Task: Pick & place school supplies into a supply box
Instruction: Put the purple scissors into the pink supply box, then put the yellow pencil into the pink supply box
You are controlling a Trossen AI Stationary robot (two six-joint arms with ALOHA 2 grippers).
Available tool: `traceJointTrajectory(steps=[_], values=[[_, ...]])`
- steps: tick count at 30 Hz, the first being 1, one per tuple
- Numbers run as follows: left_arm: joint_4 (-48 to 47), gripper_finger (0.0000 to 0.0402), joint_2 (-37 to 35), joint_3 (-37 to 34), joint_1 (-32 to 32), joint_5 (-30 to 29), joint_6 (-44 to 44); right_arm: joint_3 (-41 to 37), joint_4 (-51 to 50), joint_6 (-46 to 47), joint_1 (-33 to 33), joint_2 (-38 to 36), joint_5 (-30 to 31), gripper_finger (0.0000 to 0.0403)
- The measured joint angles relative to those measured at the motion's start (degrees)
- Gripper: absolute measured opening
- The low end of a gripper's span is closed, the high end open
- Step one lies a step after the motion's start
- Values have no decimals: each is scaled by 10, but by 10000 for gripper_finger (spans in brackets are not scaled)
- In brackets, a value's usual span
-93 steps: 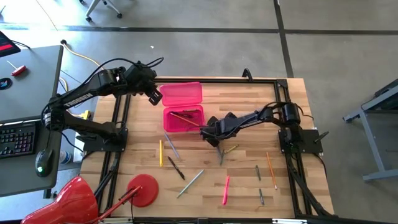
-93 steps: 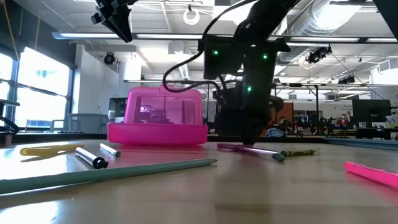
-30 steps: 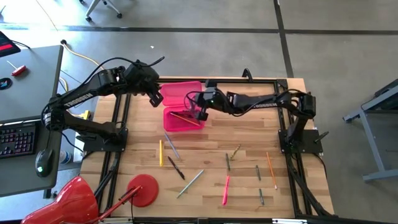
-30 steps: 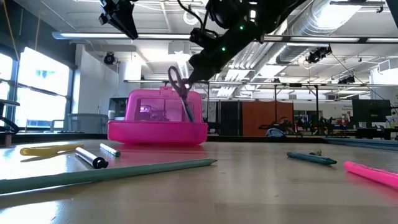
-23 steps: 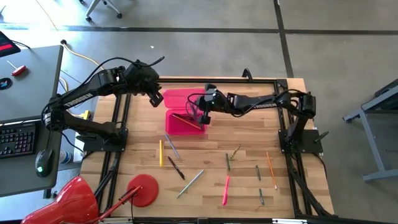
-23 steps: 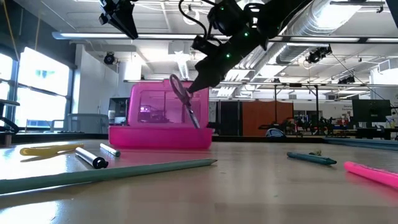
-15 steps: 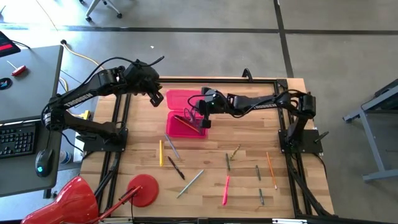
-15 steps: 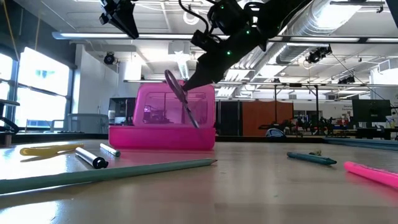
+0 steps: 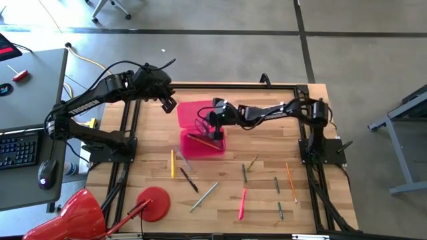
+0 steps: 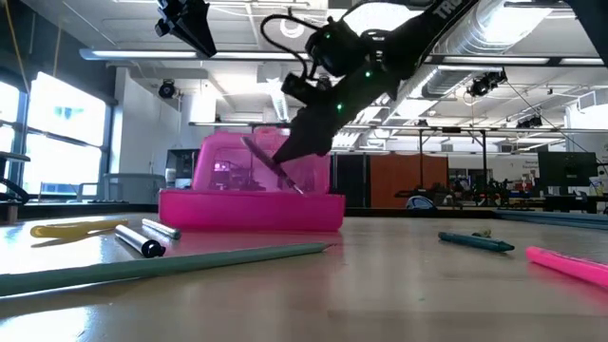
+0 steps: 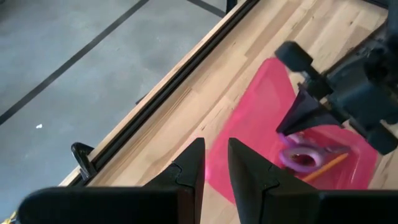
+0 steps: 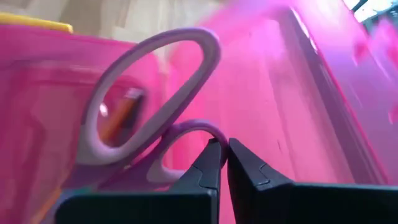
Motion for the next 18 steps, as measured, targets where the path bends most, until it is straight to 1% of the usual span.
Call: traceJointTrajectory(steps=[6,11,15,18], values=[[-2,101,0,0,0,0,3,0,0,-17,1,8,-11,6],[-2,101,0,0,0,-6,5,0,5,-21,3,8,-16,34],[-2,101,0,0,0,-13,6,0,6,-57,5,8,-46,62],[-2,101,0,0,0,-14,6,0,10,-58,8,8,-36,76]])
